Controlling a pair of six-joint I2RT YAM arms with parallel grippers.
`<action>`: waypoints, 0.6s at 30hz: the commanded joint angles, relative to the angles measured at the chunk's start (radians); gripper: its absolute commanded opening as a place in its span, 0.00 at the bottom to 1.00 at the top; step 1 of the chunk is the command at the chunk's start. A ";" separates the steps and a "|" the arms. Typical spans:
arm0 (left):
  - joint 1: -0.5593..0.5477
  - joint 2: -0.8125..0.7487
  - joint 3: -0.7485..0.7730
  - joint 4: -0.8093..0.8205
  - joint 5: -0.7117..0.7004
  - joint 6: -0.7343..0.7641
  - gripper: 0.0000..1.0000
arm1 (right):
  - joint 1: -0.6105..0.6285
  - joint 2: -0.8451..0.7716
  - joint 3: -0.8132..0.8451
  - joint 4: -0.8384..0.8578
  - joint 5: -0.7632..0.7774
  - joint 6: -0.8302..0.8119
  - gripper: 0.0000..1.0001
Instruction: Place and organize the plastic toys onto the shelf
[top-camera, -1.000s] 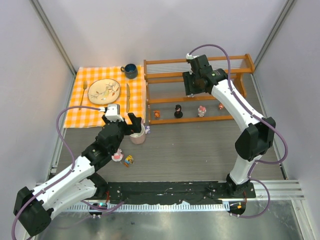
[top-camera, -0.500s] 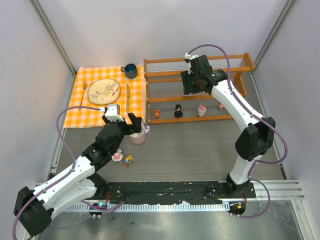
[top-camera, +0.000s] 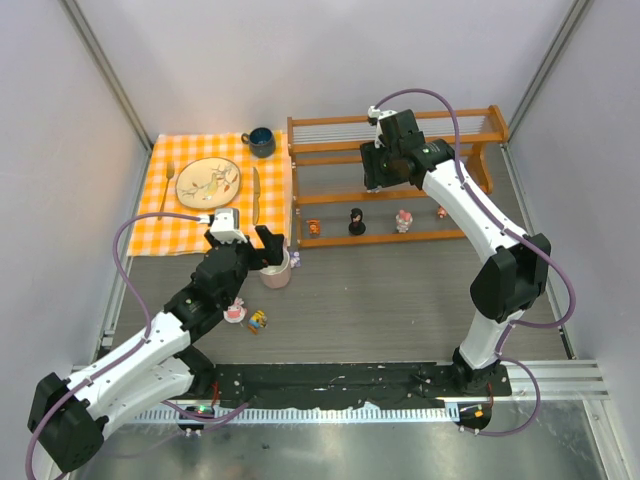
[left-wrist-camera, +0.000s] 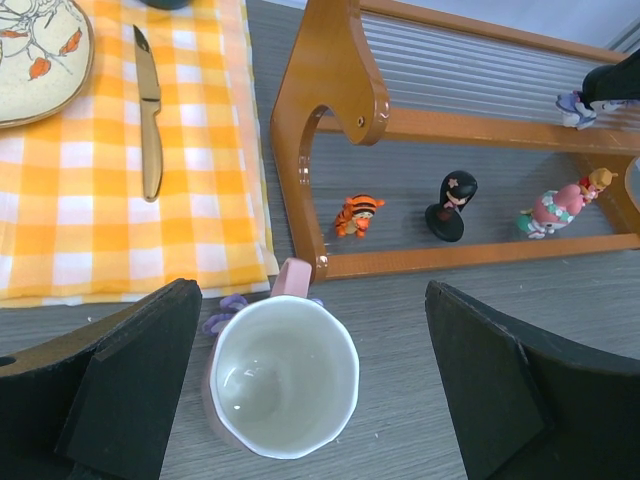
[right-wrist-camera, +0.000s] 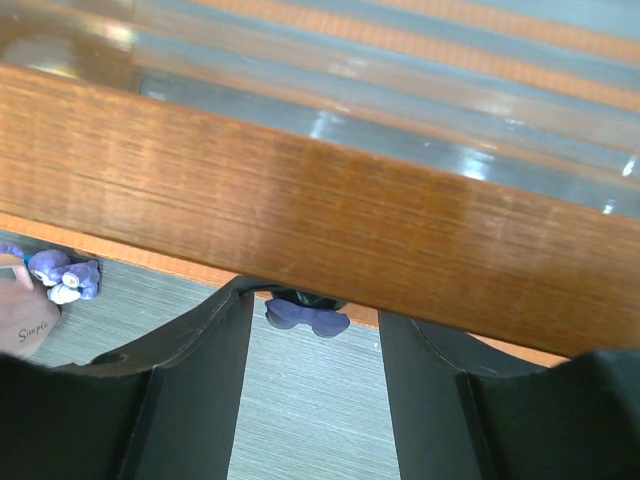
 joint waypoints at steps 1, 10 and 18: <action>0.008 0.000 -0.011 0.054 0.003 -0.001 1.00 | 0.004 -0.023 -0.001 0.053 -0.014 -0.004 0.01; 0.011 0.003 -0.015 0.060 0.007 -0.003 1.00 | 0.004 -0.027 -0.024 0.055 0.017 -0.016 0.08; 0.014 0.011 -0.014 0.065 0.015 -0.009 1.00 | 0.004 -0.046 -0.044 0.072 0.014 -0.018 0.09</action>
